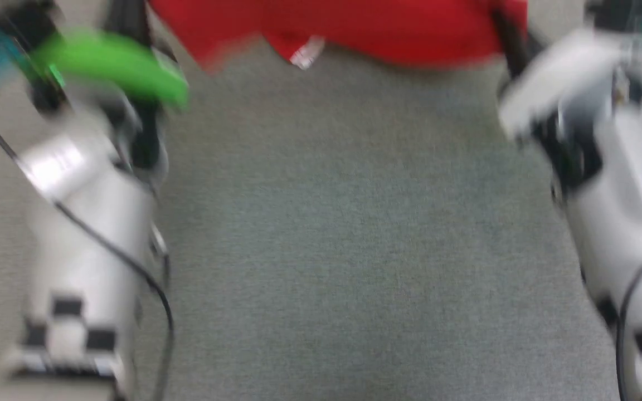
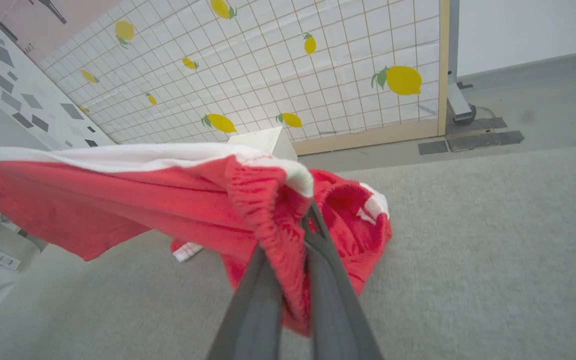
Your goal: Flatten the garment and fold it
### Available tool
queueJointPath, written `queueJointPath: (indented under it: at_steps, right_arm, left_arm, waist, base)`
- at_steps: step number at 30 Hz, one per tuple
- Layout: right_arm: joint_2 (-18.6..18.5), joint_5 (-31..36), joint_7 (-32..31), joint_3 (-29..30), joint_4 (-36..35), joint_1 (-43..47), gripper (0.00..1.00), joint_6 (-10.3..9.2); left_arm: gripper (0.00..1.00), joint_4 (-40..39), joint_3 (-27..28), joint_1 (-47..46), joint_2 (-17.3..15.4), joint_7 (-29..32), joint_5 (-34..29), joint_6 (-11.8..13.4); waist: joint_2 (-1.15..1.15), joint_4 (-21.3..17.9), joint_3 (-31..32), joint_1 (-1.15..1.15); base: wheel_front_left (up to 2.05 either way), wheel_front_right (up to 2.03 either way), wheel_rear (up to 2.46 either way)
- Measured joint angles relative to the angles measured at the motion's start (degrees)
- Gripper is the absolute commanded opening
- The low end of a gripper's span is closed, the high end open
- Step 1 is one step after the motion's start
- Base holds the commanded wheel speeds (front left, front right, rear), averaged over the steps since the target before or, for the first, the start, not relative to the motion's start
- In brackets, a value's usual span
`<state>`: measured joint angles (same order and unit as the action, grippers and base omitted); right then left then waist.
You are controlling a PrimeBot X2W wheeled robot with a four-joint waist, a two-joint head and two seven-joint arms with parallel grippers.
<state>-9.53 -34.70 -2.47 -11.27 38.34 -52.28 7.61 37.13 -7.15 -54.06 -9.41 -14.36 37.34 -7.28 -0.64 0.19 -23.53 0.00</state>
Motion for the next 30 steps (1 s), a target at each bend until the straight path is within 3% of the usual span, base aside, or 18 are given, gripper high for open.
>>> queueJointPath:
  at_steps: [7, 12, 15, 24, 30]
  right_arm:
    - [-3.82, -4.82, -1.82, -0.68, -8.77, 24.51, 0.0, 0.02]
    - [-4.8, -5.11, -5.11, 1.08, -13.29, 37.11, 0.0, 0.03]
    - [-6.58, -1.54, -10.17, 1.1, -17.9, 44.38, 0.0, 0.02]
    - [-6.7, -0.1, -30.58, 4.38, -28.38, 57.27, 0.0, 0.02]
    - [-2.35, 1.67, -34.0, 10.32, -35.52, 58.11, 0.0, 0.02]
  left_arm:
    - [0.0, -11.56, -0.02, 27.47, 3.31, -0.07, 0.44, 0.55]
    - [0.0, -17.36, -1.66, 42.47, 4.47, 2.37, 0.81, 3.79]
    - [0.0, -20.46, -4.03, 51.07, 3.72, 7.14, -0.13, 6.45]
    - [0.0, -26.55, -6.35, 59.97, 0.64, 17.31, -0.71, 11.48]
    - [0.0, -31.93, -5.14, 58.94, 0.4, 16.69, -0.48, 12.15]
  waist:
    - [0.0, 2.35, 8.96, -0.01]
    - [0.0, 3.82, 14.39, -0.01]
    - [0.0, 4.94, 18.06, -0.01]
    - [0.0, 6.73, 22.52, -0.01]
    - [0.0, 6.2, 21.47, -0.01]
  base:
    - [0.0, 0.0, 0.0]
    - [0.0, 0.0, 0.0]
    - [0.0, 0.0, 0.0]
    - [0.0, 0.0, 0.0]
    - [0.0, 0.0, 0.0]
